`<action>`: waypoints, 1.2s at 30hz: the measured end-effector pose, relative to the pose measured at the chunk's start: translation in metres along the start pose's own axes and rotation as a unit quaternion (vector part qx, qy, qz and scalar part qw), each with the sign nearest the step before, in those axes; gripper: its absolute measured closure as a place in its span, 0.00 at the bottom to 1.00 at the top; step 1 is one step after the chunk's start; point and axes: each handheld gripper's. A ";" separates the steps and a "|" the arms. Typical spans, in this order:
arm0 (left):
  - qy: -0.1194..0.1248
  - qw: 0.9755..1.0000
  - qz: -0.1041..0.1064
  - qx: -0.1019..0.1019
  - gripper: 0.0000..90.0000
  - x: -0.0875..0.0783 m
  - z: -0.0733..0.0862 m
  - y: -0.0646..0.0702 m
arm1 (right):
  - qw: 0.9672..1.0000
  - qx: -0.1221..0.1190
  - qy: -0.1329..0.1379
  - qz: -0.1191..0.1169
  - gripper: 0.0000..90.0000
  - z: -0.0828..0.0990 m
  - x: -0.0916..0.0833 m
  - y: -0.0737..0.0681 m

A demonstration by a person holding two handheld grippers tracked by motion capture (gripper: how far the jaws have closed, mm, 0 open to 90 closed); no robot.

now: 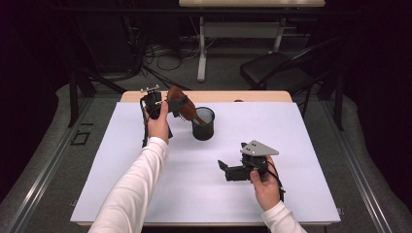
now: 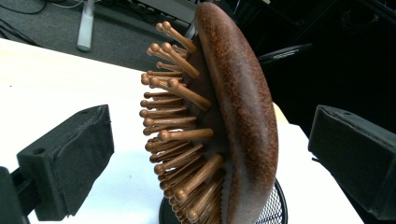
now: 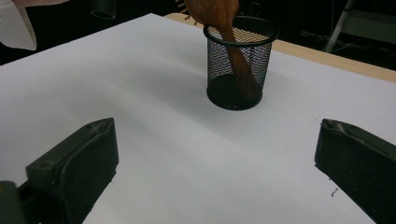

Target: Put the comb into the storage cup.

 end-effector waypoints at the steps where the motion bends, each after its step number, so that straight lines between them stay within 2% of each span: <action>1: 0.000 1.000 -0.001 0.001 0.01 0.000 0.000 0.000 | 1.000 0.000 0.000 0.000 0.00 0.000 0.000 0.000; 4: -0.005 1.000 -0.002 0.002 0.01 0.000 0.000 0.000 | 1.000 0.000 0.000 0.000 0.00 0.000 0.000 0.000; 20: 0.001 1.000 0.003 0.004 0.01 -0.005 -0.005 0.000 | 1.000 0.000 -0.002 -0.003 0.00 0.000 0.001 0.000; 26: -0.004 1.000 0.003 0.018 0.01 -0.007 -0.006 0.001 | 1.000 -0.003 0.000 0.004 0.00 0.000 0.002 0.000; 36: 0.001 1.000 0.008 0.027 0.01 -0.015 -0.009 0.002 | 1.000 -0.003 0.002 0.007 0.00 -0.001 0.000 0.000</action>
Point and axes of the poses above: each handheld gripper's, and its own axes: x roughly forward along the jaws, z roughly out of its underside, y roughly to its right, and after that the axes turned 4 degrees about x, right-handed
